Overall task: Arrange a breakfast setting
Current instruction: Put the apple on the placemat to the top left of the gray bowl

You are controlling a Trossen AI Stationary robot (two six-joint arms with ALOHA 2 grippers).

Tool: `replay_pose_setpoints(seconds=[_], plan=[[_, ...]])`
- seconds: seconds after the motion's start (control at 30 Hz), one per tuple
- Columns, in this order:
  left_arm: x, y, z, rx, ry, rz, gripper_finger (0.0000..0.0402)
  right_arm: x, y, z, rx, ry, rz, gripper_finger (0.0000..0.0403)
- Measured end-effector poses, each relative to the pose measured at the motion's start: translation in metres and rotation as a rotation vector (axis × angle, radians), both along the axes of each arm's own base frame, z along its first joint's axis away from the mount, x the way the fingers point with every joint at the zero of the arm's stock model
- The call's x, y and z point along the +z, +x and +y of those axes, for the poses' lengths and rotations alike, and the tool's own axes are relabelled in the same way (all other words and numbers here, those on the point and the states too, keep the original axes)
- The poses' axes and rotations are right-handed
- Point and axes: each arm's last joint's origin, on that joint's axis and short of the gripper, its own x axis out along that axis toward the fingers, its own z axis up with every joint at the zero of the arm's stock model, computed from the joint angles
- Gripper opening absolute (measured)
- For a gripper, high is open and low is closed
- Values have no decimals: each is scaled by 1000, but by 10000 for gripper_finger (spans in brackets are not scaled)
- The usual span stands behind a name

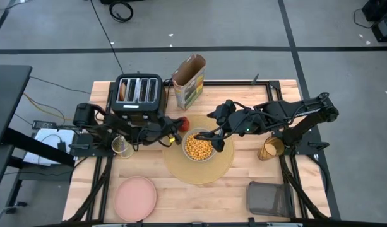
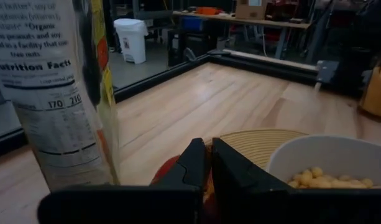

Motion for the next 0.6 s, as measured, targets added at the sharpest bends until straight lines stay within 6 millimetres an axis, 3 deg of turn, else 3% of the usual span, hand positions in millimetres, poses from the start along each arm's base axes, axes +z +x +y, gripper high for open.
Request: replay_pose_setpoints(seconds=[0.3,0.6], plan=[[-15,2,1,29,-19,19,23,0,0,0,-2,-1,-2,376],[-17,1,1,45,-3,45,41,0,0,0,0,0,-2,375]])
